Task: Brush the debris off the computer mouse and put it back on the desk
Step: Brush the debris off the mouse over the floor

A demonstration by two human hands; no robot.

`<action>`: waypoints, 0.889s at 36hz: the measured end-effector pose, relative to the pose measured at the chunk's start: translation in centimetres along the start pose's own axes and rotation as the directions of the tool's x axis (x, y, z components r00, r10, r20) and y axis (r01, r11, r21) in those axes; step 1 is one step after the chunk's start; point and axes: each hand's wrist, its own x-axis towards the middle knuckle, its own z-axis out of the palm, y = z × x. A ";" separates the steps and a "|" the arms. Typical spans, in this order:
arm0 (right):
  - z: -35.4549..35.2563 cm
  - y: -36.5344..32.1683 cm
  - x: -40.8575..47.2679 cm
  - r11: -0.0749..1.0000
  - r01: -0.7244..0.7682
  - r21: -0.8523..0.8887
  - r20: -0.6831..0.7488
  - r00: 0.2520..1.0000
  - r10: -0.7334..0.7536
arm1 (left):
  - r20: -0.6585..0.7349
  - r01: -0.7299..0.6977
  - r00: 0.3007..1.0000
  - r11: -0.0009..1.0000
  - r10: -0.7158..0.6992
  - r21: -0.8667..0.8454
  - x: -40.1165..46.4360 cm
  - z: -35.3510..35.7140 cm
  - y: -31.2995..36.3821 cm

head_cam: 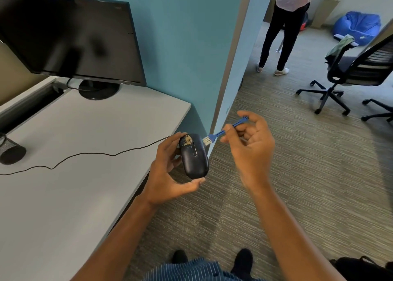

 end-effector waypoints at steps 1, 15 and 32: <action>-0.3 0.0 0.0 0.999 -0.013 0.043 0.059 0.998 0.010 | -0.002 0.002 1.000 1.000 -0.002 -0.006 0.0 0.0 0.0; -1.3 0.5 -1.1 0.996 -0.046 0.073 0.131 0.991 0.036 | -0.004 -0.009 1.000 1.000 0.009 -0.014 -0.1 0.0 0.2; 0.2 -0.2 0.5 0.998 -0.058 -0.022 0.054 0.997 0.059 | 0.009 -0.006 1.000 1.000 0.006 -0.012 -0.7 -0.3 0.6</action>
